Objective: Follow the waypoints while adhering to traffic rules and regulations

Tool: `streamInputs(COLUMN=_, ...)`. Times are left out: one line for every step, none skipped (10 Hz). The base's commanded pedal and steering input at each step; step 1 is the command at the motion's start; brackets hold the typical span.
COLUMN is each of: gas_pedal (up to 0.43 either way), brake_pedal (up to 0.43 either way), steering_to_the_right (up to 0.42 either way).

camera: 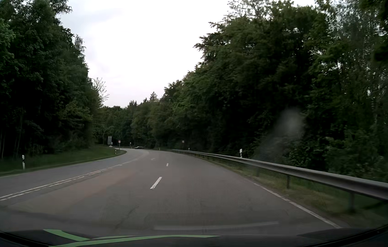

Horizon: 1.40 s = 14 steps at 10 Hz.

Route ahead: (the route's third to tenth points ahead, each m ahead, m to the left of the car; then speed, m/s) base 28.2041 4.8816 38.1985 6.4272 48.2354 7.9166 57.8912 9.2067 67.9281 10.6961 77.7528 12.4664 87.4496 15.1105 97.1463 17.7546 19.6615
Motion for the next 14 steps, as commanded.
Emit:
streamInputs(gas_pedal=0.118, brake_pedal=0.000, steering_to_the_right=-0.017)
streamInputs(gas_pedal=0.118, brake_pedal=0.000, steering_to_the_right=-0.016)
streamInputs(gas_pedal=0.118, brake_pedal=0.000, steering_to_the_right=-0.016)
streamInputs(gas_pedal=0.118, brake_pedal=0.000, steering_to_the_right=-0.016)
streamInputs(gas_pedal=0.118, brake_pedal=0.000, steering_to_the_right=-0.016)
streamInputs(gas_pedal=0.118, brake_pedal=0.000, steering_to_the_right=-0.016)
streamInputs(gas_pedal=0.118, brake_pedal=0.000, steering_to_the_right=-0.016)
streamInputs(gas_pedal=0.118, brake_pedal=0.000, steering_to_the_right=-0.016)
streamInputs(gas_pedal=0.118, brake_pedal=0.000, steering_to_the_right=-0.016)
streamInputs(gas_pedal=0.118, brake_pedal=0.000, steering_to_the_right=-0.016)
streamInputs(gas_pedal=0.118, brake_pedal=0.000, steering_to_the_right=-0.016)
streamInputs(gas_pedal=0.118, brake_pedal=0.000, steering_to_the_right=-0.016)
streamInputs(gas_pedal=0.118, brake_pedal=0.000, steering_to_the_right=-0.016)
streamInputs(gas_pedal=0.118, brake_pedal=0.000, steering_to_the_right=-0.014)
